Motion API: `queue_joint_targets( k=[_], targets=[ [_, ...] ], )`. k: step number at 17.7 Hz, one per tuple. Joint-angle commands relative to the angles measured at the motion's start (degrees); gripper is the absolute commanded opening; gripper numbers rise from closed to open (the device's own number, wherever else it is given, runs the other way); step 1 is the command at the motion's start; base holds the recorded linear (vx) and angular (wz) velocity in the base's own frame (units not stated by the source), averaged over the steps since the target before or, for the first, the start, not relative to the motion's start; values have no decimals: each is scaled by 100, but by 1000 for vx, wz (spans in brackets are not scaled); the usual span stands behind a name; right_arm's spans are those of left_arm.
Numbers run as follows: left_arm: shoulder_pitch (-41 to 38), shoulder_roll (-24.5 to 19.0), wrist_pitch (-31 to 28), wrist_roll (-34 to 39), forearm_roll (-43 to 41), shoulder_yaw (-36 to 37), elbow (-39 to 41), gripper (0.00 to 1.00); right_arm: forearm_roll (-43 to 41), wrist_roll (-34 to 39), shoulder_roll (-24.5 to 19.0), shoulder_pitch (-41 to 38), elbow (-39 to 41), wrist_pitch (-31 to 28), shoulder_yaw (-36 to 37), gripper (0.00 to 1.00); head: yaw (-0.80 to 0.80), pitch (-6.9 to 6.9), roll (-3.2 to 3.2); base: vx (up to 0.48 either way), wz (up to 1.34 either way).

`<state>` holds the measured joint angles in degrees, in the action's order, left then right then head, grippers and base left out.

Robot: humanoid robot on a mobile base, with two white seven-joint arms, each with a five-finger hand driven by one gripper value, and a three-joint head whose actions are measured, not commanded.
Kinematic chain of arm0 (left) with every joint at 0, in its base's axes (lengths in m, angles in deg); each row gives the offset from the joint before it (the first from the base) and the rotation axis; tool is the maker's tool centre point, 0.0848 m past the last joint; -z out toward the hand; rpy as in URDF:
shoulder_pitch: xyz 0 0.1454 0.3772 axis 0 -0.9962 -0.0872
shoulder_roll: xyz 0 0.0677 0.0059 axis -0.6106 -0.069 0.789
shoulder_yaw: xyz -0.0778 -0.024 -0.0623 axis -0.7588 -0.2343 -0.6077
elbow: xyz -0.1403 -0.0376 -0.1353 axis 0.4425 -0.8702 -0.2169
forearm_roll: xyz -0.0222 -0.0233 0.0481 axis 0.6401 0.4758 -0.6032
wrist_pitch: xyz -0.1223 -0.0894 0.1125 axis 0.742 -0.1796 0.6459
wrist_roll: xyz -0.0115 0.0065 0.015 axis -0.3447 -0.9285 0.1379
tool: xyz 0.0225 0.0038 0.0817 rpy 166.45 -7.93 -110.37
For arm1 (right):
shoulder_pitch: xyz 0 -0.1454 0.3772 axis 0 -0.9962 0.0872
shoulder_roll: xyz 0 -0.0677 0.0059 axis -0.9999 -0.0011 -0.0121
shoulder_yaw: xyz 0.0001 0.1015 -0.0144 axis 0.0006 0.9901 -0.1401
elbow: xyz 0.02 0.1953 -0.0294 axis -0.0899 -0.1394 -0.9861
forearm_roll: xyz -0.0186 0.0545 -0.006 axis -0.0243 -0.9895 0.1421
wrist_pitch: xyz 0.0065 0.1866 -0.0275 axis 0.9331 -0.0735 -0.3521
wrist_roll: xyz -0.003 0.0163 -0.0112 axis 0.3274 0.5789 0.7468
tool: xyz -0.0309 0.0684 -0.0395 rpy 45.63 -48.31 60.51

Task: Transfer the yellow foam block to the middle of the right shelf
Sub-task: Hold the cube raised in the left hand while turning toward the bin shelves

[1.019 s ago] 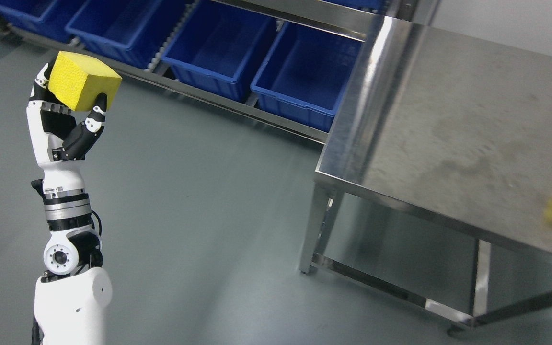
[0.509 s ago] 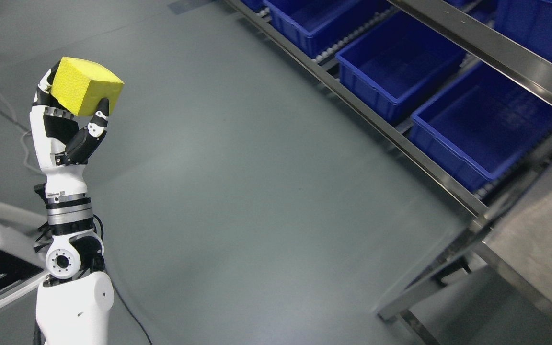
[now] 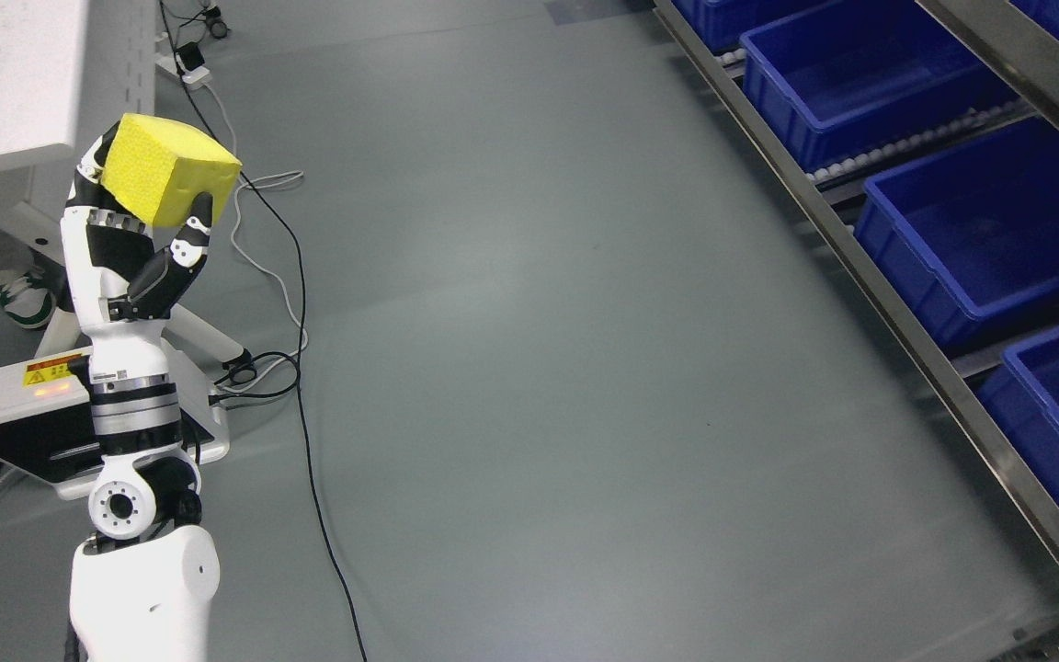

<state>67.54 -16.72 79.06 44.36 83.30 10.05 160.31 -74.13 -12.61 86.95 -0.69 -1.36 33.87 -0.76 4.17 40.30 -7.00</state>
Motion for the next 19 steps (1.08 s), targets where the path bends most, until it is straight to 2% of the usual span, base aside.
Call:
queue_joint_targets(
  k=[1,9,19],
  targets=[
    [-14,-92,-34,-4,0,14,108,41,0,1,100,8,100,0,0,100,0,0,0,202,445],
    [-23,-92,-34,-4,0,5,143,41,0,1,100,17,100,0,0,100,0,0,0,257,112],
    [-40,-92,-34,4,0,5,196,41,-9,1,100,17,100,0,0,100,0,0,0,310,-256]
  ],
)
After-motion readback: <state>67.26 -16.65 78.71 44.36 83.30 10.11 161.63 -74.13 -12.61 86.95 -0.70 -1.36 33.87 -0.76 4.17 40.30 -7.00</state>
